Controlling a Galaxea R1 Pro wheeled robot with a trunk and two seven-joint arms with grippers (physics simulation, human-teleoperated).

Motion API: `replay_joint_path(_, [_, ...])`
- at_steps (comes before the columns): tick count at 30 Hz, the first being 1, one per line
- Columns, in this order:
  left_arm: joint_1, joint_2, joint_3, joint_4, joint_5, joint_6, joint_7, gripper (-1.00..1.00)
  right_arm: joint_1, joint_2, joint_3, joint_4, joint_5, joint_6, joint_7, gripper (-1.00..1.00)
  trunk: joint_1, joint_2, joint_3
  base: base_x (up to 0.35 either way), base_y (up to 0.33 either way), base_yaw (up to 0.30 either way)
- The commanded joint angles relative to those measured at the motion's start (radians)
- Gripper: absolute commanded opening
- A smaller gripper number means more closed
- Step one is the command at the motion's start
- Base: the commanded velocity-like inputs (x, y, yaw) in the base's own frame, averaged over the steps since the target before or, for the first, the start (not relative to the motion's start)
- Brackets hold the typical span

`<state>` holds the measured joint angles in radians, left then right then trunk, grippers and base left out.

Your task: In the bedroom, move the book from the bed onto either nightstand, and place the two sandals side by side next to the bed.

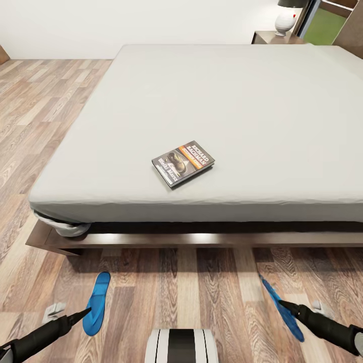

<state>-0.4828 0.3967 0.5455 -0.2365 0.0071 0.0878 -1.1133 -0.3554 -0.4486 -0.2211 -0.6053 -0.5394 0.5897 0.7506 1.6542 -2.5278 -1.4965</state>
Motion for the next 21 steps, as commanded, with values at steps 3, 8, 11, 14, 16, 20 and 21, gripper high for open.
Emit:
replay_joint_path(3, [-0.001, 0.002, 0.005, 0.0, 0.001, 0.009, -0.006, 1.0, -0.001, 0.002, 0.001, -0.08, 0.117, -0.06, -0.18, -1.0, 0.0, 0.0, -0.001, 0.0, 0.0, 0.0])
replay_joint_path(8, [0.0, 0.002, 0.004, 0.0, 0.001, 0.009, -0.006, 1.0, -0.001, 0.005, 0.007, -0.126, 0.172, -0.131, -0.275, -1.0, 0.0, 0.0, -0.001, 0.0, 0.0, 0.0])
replay_joint_path(11, [0.0, 0.001, 0.004, 0.0, 0.001, 0.009, -0.006, 1.0, -0.001, 0.024, 0.016, -0.13, 0.268, -0.145, -0.364, -1.0, 0.0, 0.0, -0.001, 0.0, 0.0, 0.0])
replay_joint_path(14, [0.0, 0.001, 0.004, 0.0, 0.001, 0.01, -0.005, 1.0, -0.001, 0.127, 0.025, -0.121, 0.439, -0.266, -0.394, -1.0, 0.0, 0.0, -0.001, 0.0, 0.0, 0.0])
replay_joint_path(16, [0.0, 0.0, 0.004, 0.0, 0.001, 0.01, -0.005, 1.0, 0.0, 0.151, 0.025, -0.116, 0.497, -0.374, -0.397, -1.0, 0.0, 0.0, -0.001, 0.0, 0.0, 0.0])
replay_joint_path(20, [0.0, -0.001, 0.004, 0.0, 0.0, 0.01, -0.005, 1.0, 0.002, 0.162, 0.025, -0.009, 0.523, -0.558, -0.398, -1.0, 0.0, 0.0, -0.001, 0.0, 0.0, 0.0])
replay_joint_path(21, [0.0, -0.001, 0.004, 0.001, 0.0, 0.009, -0.005, 1.0, 0.002, 0.163, 0.025, 0.026, 0.524, -0.589, -0.398, -1.0, 0.0, 0.0, -0.001, 0.0, 0.0, 0.0])
